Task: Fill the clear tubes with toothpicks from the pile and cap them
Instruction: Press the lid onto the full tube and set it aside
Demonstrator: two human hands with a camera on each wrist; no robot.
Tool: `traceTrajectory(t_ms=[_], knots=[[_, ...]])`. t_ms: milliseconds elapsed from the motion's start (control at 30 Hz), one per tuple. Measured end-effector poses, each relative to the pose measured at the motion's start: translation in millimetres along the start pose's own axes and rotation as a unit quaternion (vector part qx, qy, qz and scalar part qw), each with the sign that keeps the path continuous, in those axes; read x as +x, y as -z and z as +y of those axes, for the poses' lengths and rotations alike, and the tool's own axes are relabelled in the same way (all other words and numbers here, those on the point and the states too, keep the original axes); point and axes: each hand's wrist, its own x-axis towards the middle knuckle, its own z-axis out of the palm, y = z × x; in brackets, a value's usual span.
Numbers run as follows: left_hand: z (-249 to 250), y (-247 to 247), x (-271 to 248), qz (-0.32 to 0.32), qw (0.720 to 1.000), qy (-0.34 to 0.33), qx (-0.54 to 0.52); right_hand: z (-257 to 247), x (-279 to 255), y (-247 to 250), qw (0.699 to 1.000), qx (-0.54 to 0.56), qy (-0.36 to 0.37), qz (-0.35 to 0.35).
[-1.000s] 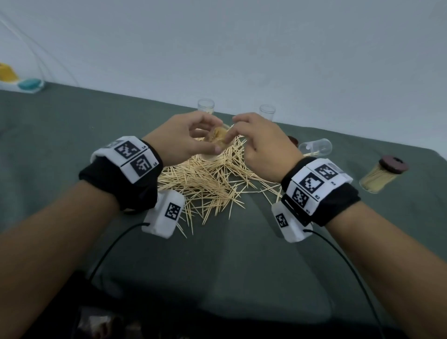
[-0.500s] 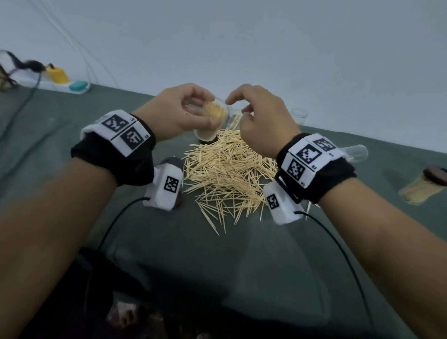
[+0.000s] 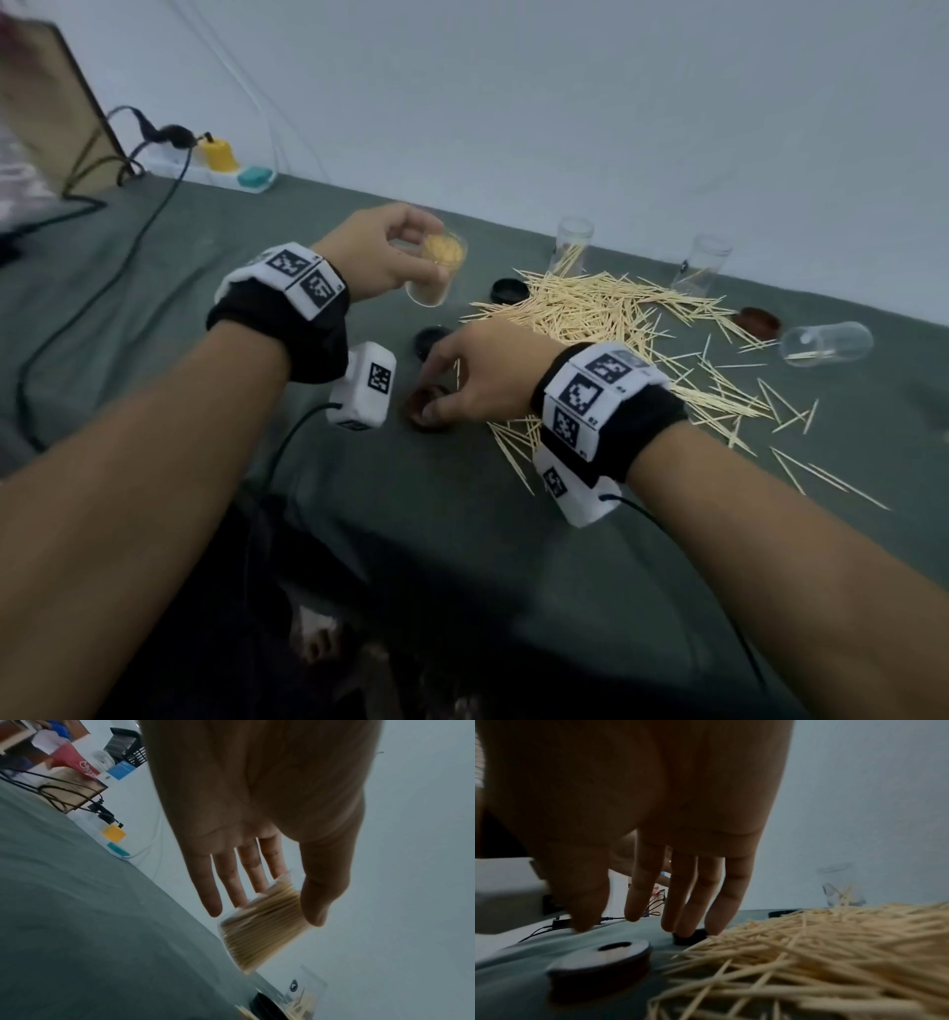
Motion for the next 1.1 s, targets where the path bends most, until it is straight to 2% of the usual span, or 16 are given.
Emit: traceTrajectory(t_ms=[67, 167, 367, 500, 633, 867, 933, 1100], knots=[[-4.6, -0.2, 0.7, -0.005, 1.0, 0.004, 0.013, -5.9, 2.4, -3.6, 0.999, -0.024, 0.001, -0.025], [-7.7, -2.0, 2.3, -0.01, 1.0, 0.009, 0.015, -9.2, 5.4, -9.1, 0.999, -0.041, 0.014, -0.017], [-6.1, -9.2, 4.1, -0.014, 1.0, -0.001, 0.012, 7.0, -7.9, 2.4, 0.999, -0.005, -0.014, 0.052], [5.5, -25.3, 5.8, -0.005, 1.0, -0.022, 0.001, 36.2, -28.2, 24.2, 0.992, 0.017, -0.065, 0.109], [28.3, -50.8, 3.4, -0.015, 0.997, -0.069, -0.02, 72.3, -58.1, 39.7, 0.975, 0.063, -0.128, 0.17], [63.0, -92.4, -10.9, -0.086, 0.988, -0.126, -0.003, 105.8, -113.0, 52.4, 0.924, 0.193, -0.141, 0.299], [69.3, -103.2, -15.4, -0.101, 0.986, -0.133, 0.008, 109.7, -122.4, 49.3, 0.911, 0.229, -0.134, 0.314], [80.4, -126.2, -21.1, -0.122, 0.98, -0.153, 0.035, 112.9, -136.2, 41.3, 0.903, 0.261, -0.122, 0.318]])
